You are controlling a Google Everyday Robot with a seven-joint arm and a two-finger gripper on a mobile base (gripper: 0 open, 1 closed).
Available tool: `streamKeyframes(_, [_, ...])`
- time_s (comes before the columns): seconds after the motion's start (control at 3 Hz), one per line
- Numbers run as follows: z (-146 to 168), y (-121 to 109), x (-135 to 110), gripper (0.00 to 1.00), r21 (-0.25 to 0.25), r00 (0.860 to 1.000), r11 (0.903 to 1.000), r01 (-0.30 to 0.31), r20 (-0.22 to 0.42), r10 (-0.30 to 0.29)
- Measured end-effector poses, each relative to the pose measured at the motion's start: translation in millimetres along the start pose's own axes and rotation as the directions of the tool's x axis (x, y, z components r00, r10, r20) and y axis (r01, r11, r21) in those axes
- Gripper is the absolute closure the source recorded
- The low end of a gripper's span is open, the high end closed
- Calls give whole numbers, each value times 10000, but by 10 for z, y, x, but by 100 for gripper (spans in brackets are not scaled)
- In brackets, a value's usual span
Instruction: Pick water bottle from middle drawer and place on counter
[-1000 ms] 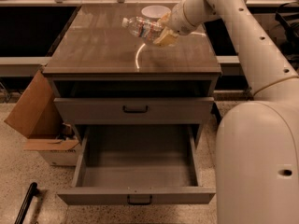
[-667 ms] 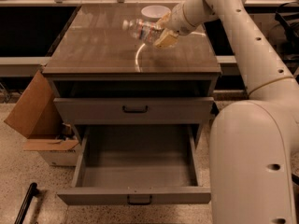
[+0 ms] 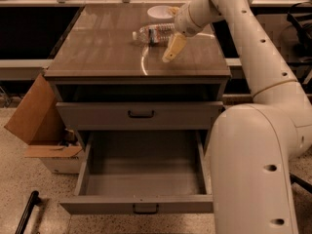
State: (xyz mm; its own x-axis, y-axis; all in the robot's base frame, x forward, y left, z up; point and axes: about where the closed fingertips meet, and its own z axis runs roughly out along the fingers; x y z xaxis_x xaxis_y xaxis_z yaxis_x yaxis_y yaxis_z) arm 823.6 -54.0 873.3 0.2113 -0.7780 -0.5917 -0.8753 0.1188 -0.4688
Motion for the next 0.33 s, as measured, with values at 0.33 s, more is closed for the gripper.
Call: streamKeyframes(0.33, [-23,-17,10,0,75,10000,10000,39,45,-39])
